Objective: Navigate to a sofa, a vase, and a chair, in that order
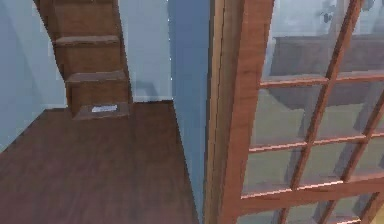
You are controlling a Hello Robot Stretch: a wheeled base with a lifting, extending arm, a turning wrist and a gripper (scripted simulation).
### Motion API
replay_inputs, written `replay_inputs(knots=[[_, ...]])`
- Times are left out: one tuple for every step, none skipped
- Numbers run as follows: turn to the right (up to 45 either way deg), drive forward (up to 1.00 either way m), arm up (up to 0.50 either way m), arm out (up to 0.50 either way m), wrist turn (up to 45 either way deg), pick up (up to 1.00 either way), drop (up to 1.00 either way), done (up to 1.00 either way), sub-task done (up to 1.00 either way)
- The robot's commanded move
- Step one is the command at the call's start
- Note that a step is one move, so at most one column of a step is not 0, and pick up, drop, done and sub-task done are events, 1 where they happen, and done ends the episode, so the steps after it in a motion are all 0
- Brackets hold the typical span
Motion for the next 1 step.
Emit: replay_inputs(knots=[[45.0, 0.0, 0.0, 0.0, 0.0, 0.0, 0.0, 0.0, 0.0]])
